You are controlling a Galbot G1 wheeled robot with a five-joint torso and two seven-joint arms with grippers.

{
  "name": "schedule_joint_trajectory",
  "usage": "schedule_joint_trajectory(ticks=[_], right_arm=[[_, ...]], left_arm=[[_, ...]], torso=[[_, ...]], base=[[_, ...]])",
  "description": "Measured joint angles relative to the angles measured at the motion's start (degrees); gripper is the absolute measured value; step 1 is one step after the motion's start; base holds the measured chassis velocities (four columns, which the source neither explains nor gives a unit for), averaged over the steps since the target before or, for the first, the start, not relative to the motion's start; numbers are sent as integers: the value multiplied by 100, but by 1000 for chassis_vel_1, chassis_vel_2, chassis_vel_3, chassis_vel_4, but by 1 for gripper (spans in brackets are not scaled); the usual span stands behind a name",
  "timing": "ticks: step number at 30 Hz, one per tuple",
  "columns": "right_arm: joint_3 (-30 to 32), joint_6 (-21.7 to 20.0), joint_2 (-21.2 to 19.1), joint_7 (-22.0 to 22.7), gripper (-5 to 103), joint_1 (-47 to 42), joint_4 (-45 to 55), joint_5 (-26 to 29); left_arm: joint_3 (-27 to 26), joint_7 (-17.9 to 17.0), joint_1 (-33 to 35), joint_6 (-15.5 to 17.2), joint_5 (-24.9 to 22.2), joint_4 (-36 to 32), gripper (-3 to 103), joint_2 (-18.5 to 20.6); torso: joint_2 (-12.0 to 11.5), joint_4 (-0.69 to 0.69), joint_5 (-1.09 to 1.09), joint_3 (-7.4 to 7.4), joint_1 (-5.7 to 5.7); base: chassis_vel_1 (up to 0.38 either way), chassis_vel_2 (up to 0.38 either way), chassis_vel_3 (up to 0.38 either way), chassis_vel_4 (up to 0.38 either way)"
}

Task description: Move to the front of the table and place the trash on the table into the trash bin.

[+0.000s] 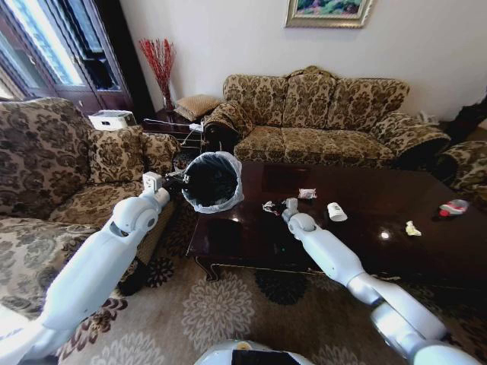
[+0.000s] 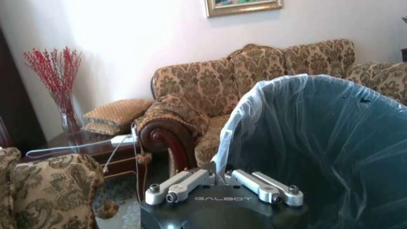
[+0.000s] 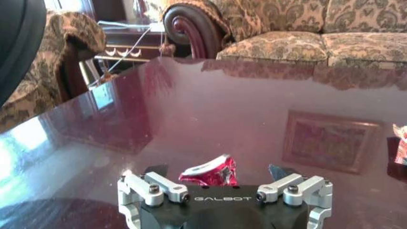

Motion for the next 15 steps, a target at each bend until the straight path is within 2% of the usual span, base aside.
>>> schedule_joint_trajectory(ticks=[1, 3, 6, 9, 10, 13, 15], right_arm=[[5, -4, 4, 0, 103, -12, -6, 0], [4, -10, 0, 0, 96, -33, 6, 9], [-4, -10, -15, 6, 93, -53, 32, 11], [-14, -10, -38, 43, 78, -104, 106, 14], [-14, -10, -38, 43, 78, -104, 106, 14], [-30, -10, -47, 91, 66, -148, 160, -33], [-35, -12, -48, 111, 61, -152, 170, -38]], left_arm=[[-10, 4, 0, -6, -1, -1, 1, 7], [-30, 10, 6, -13, -5, -18, 1, 11], [-32, 16, 27, -19, -8, -42, 1, 10], [-33, 20, 54, -25, -11, -87, 1, 8], [-33, 20, 54, -25, -11, -87, 1, 8], [-39, 22, 72, -27, -14, -132, 1, 9], [-41, 24, 76, -27, -16, -142, 1, 11]], torso=[[0, 0, -1, 0, 0], [1, -1, -1, -1, -2], [1, -2, 1, -2, -2], [1, -1, 2, -2, -2], [1, -1, 2, -2, -2], [1, 3, 3, -2, -2], [2, 3, 3, -2, -2]], base=[[0, 0, 0, 0], [0, 0, 0, 0], [0, 0, 0, 0], [0, 0, 0, 0], [0, 0, 0, 0], [0, 0, 0, 0], [0, 0, 0, 0]])
